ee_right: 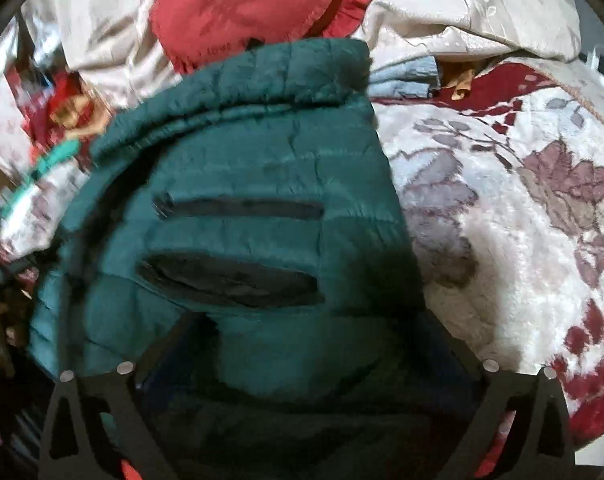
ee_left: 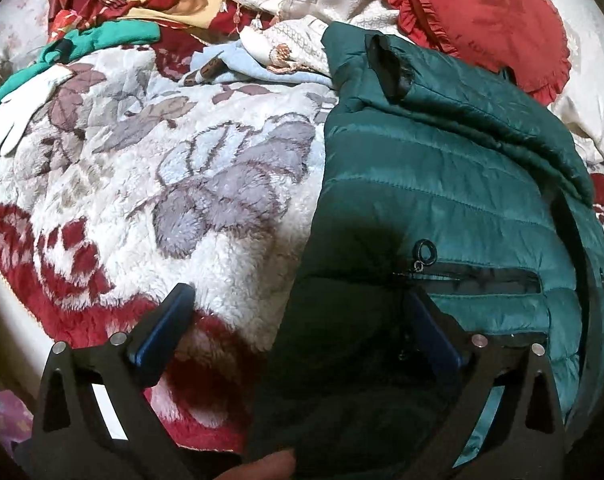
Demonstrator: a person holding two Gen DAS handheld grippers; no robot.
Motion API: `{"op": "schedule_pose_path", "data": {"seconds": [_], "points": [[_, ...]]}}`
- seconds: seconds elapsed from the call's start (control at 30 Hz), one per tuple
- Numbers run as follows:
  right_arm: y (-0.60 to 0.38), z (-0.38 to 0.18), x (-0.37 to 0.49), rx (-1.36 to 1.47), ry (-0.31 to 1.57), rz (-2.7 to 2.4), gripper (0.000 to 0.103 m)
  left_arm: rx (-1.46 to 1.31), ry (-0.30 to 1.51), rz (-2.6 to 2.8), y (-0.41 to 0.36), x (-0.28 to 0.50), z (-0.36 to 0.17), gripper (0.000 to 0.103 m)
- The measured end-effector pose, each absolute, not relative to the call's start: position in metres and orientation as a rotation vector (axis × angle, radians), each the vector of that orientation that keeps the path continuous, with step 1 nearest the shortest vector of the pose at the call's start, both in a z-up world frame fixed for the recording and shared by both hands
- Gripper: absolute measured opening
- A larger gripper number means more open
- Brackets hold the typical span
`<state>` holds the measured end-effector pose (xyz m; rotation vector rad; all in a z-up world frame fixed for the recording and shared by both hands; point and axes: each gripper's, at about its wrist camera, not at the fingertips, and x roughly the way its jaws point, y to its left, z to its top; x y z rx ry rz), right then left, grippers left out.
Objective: Fold large clothes
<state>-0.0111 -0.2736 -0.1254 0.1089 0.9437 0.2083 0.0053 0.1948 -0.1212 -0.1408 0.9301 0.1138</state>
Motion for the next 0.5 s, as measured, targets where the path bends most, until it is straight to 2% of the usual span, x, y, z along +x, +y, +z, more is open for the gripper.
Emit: {"op": "schedule_pose_path", "data": {"seconds": [0.5], "points": [[-0.2748,-0.1276,-0.0188,0.082,0.918,0.203,0.103,-0.148,0.903,0.135,0.1956,0.0032,-0.123,0.103]]}}
